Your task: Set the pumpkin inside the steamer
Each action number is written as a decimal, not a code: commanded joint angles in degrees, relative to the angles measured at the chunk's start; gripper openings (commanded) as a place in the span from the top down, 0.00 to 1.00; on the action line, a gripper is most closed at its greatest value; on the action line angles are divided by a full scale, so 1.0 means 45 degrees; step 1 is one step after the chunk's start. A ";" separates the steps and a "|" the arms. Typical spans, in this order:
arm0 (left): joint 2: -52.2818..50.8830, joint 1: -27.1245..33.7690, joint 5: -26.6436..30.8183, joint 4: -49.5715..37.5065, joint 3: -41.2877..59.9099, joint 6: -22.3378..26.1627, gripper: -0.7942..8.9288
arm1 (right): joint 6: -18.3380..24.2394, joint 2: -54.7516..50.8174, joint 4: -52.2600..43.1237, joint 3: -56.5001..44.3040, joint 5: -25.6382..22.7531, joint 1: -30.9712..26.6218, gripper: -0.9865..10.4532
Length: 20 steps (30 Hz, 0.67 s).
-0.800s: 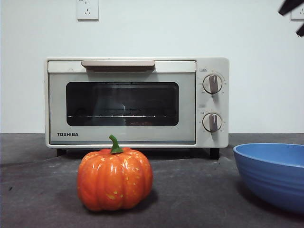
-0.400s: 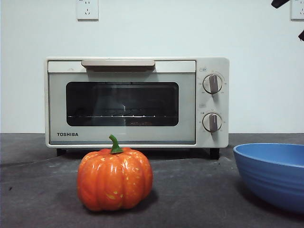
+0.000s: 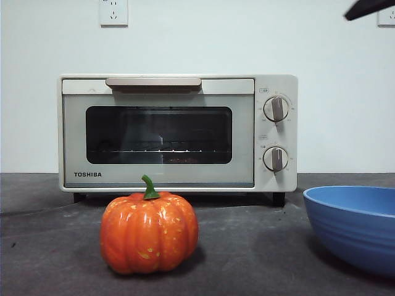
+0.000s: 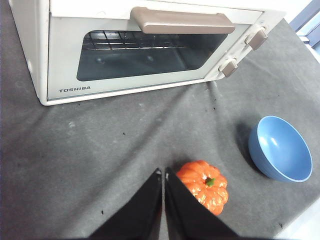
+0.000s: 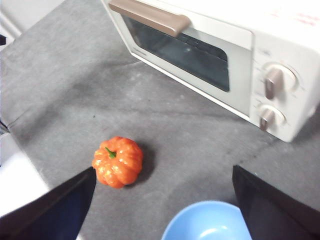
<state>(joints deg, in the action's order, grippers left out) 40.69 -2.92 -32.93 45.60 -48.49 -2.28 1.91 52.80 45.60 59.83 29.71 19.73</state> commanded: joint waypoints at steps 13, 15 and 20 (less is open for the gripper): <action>0.0024 -0.0024 -0.0034 -0.0126 -0.0282 0.0170 0.90 | -0.0442 0.3895 -0.1282 0.1472 -0.1758 0.4736 0.53; 0.0024 -0.0024 -0.0034 -0.0121 -0.0282 0.0170 0.90 | -0.0481 0.4405 -0.1535 0.1472 -0.2016 0.5251 0.53; 0.0024 -0.0024 -0.0029 -0.0112 -0.0282 0.0170 0.90 | -0.0680 0.5843 -0.2414 0.1472 -0.2778 0.6441 0.53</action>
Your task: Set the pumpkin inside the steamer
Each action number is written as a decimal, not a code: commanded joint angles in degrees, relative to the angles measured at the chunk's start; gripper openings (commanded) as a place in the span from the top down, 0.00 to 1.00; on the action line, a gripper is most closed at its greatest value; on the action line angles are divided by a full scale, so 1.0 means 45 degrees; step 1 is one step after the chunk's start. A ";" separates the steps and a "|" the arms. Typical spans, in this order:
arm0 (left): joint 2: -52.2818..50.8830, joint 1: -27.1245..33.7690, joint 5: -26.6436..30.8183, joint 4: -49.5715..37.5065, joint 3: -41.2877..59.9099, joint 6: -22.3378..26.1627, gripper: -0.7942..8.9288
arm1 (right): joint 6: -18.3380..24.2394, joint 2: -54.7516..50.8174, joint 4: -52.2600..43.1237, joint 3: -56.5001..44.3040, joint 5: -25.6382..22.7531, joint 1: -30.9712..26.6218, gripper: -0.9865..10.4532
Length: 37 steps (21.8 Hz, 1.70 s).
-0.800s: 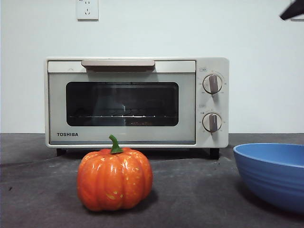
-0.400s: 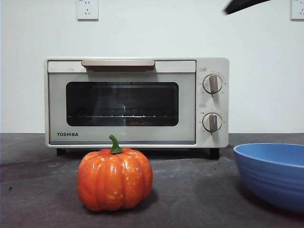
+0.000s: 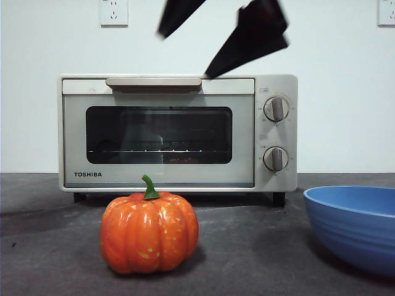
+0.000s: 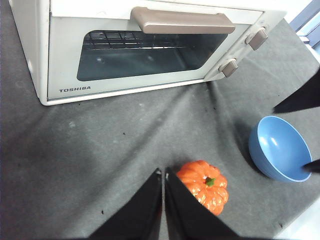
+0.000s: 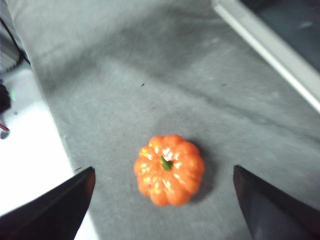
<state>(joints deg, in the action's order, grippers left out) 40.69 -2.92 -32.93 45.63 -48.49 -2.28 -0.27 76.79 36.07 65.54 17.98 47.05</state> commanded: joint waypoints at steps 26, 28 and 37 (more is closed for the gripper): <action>0.0024 -0.0024 -0.0034 -0.0097 -0.0282 0.0170 0.90 | -0.0860 0.5707 -0.1914 0.0199 -0.1666 0.1676 0.48; 0.0024 -0.0024 -0.0034 -0.0092 -0.0282 0.0170 0.90 | -0.0879 0.5887 -0.1889 0.0199 -0.1676 0.1753 0.48; 0.0024 -0.0024 -0.0034 -0.0102 -0.0282 0.0170 0.90 | -0.0942 0.5600 -0.1617 0.0204 -0.2195 0.1933 0.55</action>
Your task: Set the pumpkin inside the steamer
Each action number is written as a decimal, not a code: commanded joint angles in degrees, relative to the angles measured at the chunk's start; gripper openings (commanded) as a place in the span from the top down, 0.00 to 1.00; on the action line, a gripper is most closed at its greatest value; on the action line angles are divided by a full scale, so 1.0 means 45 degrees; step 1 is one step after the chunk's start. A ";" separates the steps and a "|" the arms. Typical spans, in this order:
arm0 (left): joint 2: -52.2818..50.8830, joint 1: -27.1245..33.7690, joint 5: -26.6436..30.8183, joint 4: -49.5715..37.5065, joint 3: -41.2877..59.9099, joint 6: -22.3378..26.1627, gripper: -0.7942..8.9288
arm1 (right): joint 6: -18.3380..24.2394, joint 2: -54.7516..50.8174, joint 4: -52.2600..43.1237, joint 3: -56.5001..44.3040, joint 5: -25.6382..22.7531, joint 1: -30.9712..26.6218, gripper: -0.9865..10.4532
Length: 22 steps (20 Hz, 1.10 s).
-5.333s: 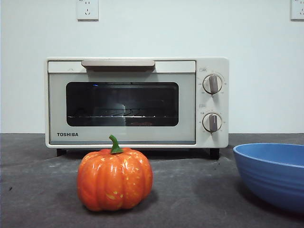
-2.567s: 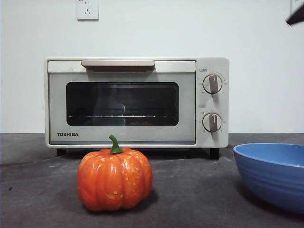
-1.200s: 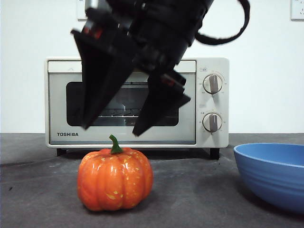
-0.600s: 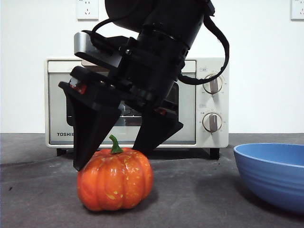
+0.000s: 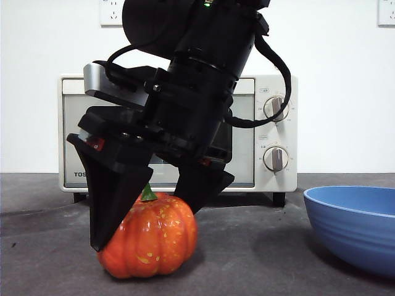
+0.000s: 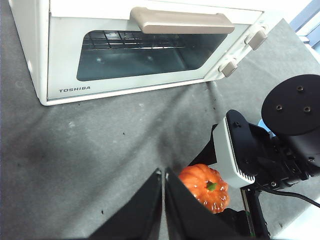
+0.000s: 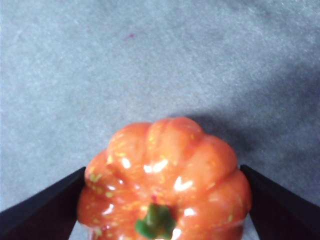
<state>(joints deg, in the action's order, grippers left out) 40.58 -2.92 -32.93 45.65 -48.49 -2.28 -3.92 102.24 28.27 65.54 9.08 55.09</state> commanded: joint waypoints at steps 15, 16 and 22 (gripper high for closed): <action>0.0049 -0.0024 -0.0029 -0.0097 -0.0282 0.0175 0.90 | -0.0559 -0.6693 0.3449 -0.0612 -0.1457 -0.2817 0.55; 0.0049 -0.0024 -0.0029 -0.0102 -0.0282 0.0175 0.90 | -0.0583 -0.7106 0.3424 -0.1049 -0.1457 -0.3094 0.55; 0.0049 -0.0024 -0.0029 -0.0107 -0.0282 0.0175 0.90 | -0.1248 -0.8845 0.3021 -0.3978 -0.1457 -0.4682 0.55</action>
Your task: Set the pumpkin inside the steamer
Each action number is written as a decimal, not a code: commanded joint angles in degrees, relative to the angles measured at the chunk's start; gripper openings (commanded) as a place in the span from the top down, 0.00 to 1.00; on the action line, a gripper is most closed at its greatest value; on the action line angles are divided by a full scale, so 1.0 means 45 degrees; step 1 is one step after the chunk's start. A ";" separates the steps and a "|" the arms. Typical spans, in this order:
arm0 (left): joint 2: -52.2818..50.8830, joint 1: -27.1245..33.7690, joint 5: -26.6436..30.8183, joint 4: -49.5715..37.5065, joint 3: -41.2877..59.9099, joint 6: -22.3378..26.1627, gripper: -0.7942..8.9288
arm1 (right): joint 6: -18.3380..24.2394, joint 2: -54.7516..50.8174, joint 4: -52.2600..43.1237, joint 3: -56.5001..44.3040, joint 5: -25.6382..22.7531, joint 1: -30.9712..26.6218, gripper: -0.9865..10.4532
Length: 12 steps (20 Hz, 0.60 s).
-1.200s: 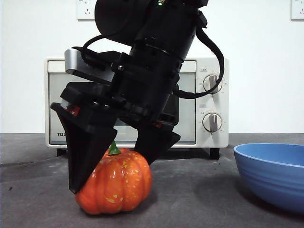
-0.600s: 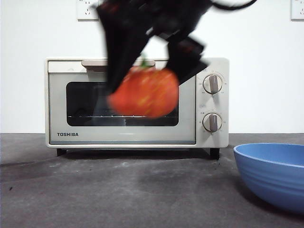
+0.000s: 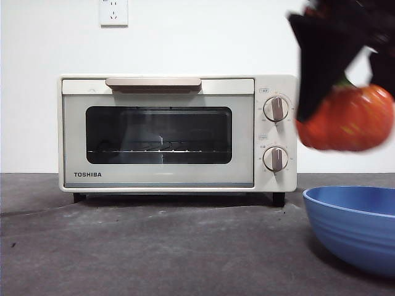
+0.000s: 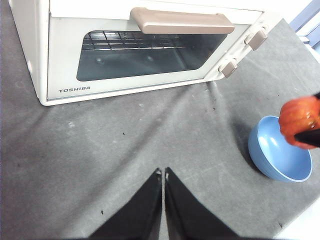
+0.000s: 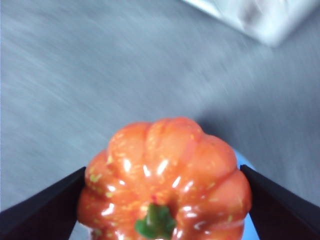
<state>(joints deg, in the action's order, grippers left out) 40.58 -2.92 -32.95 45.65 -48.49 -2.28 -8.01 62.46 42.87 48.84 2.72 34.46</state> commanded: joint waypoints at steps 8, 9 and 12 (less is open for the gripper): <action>0.0049 -0.0024 -0.0029 -0.0092 -0.0282 0.0170 0.90 | -0.1132 0.0189 -0.2511 -0.2900 -0.0107 -0.0296 0.55; 0.0049 -0.0024 -0.0029 -0.0092 -0.0282 0.0170 0.90 | -0.1132 0.0287 -0.2569 -0.3045 -0.0272 -0.0296 0.55; 0.0049 -0.0024 -0.0024 -0.0078 -0.0282 0.0170 0.90 | -0.1117 0.0656 -0.2730 -0.3143 -0.0374 -0.0296 0.54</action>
<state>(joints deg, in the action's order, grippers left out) 40.58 -2.92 -32.93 45.67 -48.49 -2.28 -12.40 64.79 31.18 34.41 1.30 32.88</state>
